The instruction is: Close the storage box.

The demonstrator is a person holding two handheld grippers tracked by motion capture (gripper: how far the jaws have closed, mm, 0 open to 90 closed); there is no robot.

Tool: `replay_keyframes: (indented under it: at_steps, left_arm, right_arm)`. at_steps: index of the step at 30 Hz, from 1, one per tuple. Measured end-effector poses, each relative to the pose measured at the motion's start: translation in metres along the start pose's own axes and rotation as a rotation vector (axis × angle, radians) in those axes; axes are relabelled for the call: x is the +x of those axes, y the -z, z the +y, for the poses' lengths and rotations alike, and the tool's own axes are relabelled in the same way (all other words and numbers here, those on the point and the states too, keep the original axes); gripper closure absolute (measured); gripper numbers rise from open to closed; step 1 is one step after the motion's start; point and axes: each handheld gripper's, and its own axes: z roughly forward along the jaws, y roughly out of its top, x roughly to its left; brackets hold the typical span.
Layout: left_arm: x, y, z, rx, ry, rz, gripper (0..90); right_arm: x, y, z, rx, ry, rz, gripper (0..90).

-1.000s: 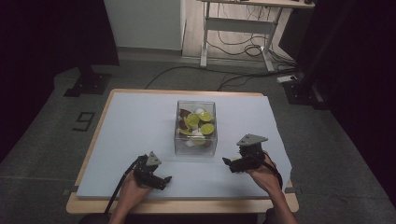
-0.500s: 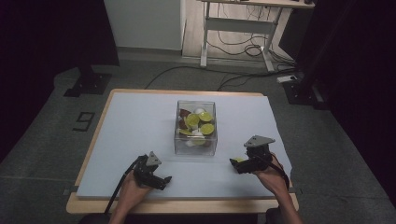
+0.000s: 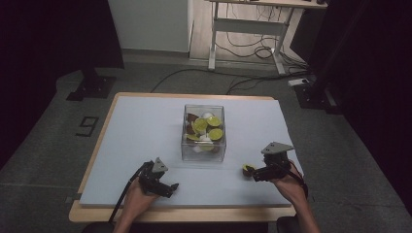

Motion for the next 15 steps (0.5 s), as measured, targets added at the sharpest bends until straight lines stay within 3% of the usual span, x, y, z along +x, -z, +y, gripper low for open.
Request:
replay_keyframes:
  at_steps: [15]
  left_arm:
    - [0.000, 0.000, 0.000, 0.000, 0.000, 0.000, 0.0]
  right_arm:
    - [-0.010, 0.011, -0.014, 0.014, -0.012, -0.024, 1.8]
